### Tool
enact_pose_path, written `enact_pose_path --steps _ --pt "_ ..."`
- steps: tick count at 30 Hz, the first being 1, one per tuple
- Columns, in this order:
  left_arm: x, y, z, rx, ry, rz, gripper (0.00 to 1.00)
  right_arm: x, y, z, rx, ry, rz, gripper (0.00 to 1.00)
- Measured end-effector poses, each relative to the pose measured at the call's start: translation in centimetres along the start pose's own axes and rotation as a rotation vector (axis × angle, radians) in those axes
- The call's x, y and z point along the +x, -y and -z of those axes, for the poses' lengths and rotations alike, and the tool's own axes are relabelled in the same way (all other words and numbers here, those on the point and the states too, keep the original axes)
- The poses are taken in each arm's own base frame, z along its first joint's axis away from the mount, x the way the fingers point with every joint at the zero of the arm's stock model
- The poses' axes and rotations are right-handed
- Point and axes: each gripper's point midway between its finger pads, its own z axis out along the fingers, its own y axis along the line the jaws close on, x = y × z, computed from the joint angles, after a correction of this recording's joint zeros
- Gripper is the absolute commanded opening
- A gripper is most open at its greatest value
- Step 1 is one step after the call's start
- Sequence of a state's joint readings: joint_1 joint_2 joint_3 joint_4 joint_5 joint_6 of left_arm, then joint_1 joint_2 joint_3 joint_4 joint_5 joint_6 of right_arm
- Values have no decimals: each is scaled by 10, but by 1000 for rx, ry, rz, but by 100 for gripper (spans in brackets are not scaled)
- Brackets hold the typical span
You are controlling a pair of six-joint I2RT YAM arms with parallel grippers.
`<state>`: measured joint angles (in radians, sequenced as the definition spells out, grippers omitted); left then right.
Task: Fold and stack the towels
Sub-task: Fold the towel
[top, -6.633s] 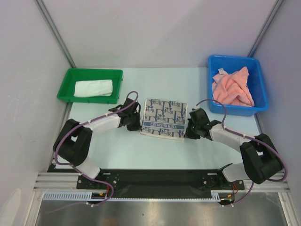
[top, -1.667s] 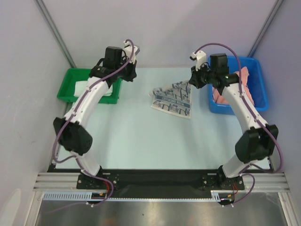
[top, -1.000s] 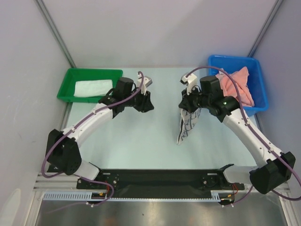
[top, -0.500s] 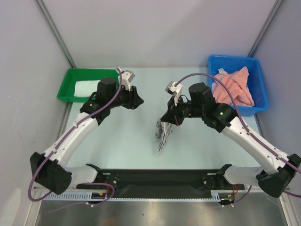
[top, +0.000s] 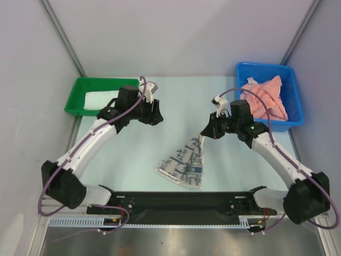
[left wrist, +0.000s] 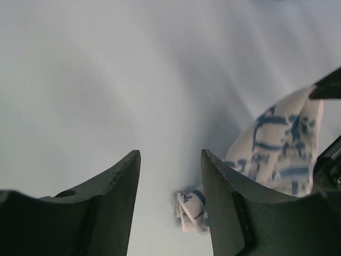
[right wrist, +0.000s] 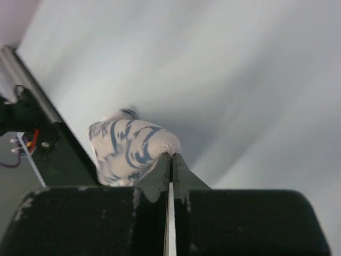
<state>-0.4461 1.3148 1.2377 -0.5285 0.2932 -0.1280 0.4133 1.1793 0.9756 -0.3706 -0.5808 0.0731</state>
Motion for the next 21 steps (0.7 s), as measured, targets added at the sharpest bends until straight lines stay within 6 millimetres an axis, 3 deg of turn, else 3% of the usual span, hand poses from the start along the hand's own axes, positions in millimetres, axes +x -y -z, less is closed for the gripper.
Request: enact_pose_path --steps 4,9,16,21 --pt "36 -3 -34 -2 -142 -10 57 55 68 -15 137 -130 -210 0" --pt "76 38 -67 49 -267 -138 54 82 114 -28 217 -176 -395 0" --pt "113 124 -84 109 -229 -424 44 89 125 -37 214 -126 -496 0" --pt "160 150 -79 114 -266 -583 46 91 126 -37 200 -110 -516 0"
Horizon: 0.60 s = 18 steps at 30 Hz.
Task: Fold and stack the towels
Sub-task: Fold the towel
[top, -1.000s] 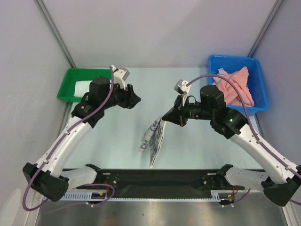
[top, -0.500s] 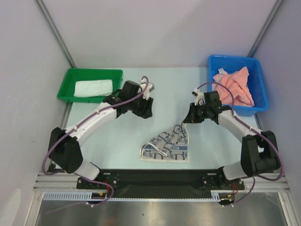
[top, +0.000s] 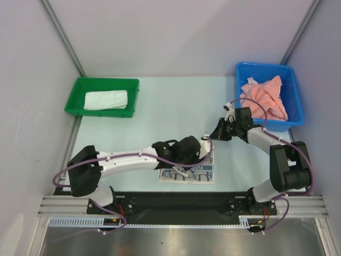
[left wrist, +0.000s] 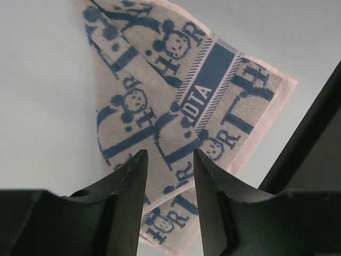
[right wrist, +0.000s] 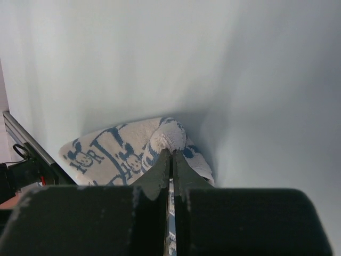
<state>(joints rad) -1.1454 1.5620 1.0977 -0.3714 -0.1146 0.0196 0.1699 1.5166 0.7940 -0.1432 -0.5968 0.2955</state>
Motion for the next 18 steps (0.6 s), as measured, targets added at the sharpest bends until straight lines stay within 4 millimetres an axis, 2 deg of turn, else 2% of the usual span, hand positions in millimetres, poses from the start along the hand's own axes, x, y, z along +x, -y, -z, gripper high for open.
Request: enact_pose_path --steps 5,11,18 --pt "12 17 -11 -28 -39 -60 47 -3 2 2 -12 15 -22 0" --pt "36 23 -29 -57 -107 -96 50 -4 0 2 -26 18 -25 0" --pt "54 29 -35 -50 -143 -109 50 0 1 0 -33 16 -28 0"
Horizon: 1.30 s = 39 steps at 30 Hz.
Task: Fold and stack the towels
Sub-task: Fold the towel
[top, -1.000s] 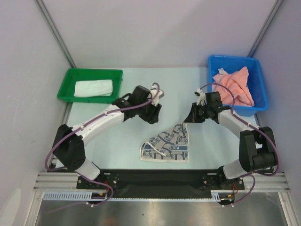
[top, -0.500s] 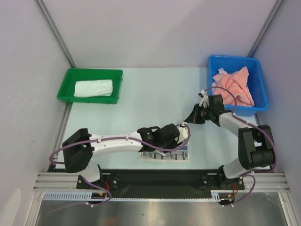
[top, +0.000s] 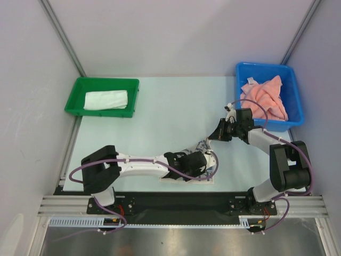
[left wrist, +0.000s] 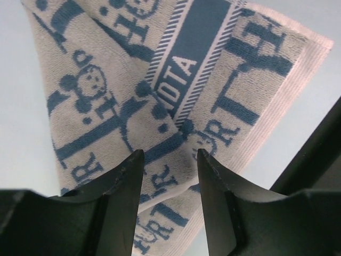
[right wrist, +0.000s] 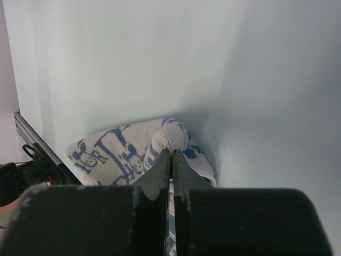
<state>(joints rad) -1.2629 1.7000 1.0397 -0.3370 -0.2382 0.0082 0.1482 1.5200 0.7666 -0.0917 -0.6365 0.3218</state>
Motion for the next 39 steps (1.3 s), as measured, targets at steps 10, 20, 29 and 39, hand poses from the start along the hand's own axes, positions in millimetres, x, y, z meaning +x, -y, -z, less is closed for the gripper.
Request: enact_pose_path --steps 10,20,29,39 --pt "11 16 -2 15 -12 1 42 1 3 -2 3 -4 -7 0" --pt "20 8 -8 -42 -34 16 0 0 5 -1 6 -1 -10 0" --pt "19 -59 -1 -167 -53 157 0 -7 6 4 49 -2 -11 0" --pt "13 -213 21 -315 17 468 0 -75 -20 15 36 114 165 0"
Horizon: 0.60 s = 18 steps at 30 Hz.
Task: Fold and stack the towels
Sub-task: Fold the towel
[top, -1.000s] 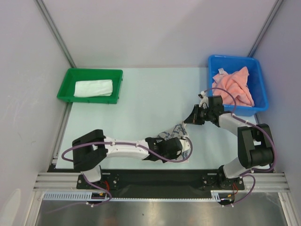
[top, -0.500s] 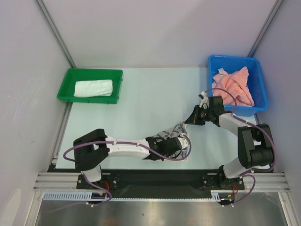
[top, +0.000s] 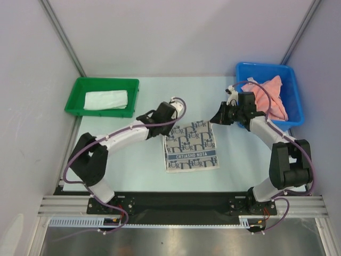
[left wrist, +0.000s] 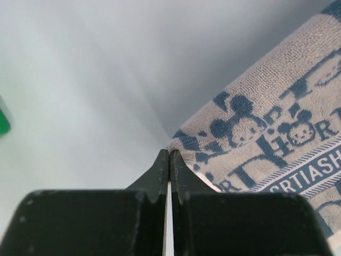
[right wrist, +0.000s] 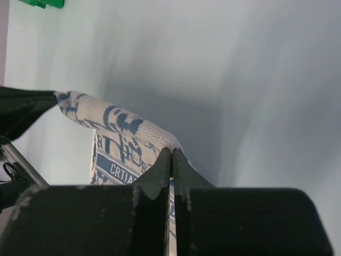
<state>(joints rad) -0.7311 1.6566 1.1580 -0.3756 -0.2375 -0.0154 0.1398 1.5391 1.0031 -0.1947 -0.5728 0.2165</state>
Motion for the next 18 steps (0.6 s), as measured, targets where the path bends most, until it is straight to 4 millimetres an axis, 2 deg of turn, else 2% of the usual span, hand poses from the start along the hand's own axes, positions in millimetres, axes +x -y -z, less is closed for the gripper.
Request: enact_pose_path --steps 5,9,12,15,18 --pt "-32 -32 -13 32 36 49 0 -19 10 -18 9 -10 36 0" --pt "-37 -49 -24 52 28 52 0 -13 21 -35 27 -51 56 0" --pt "-42 -48 -27 93 14 29 0 -11 20 -38 37 -73 91 0" --pt "-49 -40 -22 158 14 2 0 -21 13 -36 63 -64 139 0" --pt "-53 -33 -7 214 21 -19 0 -35 -2 -16 91 -19 192 0"
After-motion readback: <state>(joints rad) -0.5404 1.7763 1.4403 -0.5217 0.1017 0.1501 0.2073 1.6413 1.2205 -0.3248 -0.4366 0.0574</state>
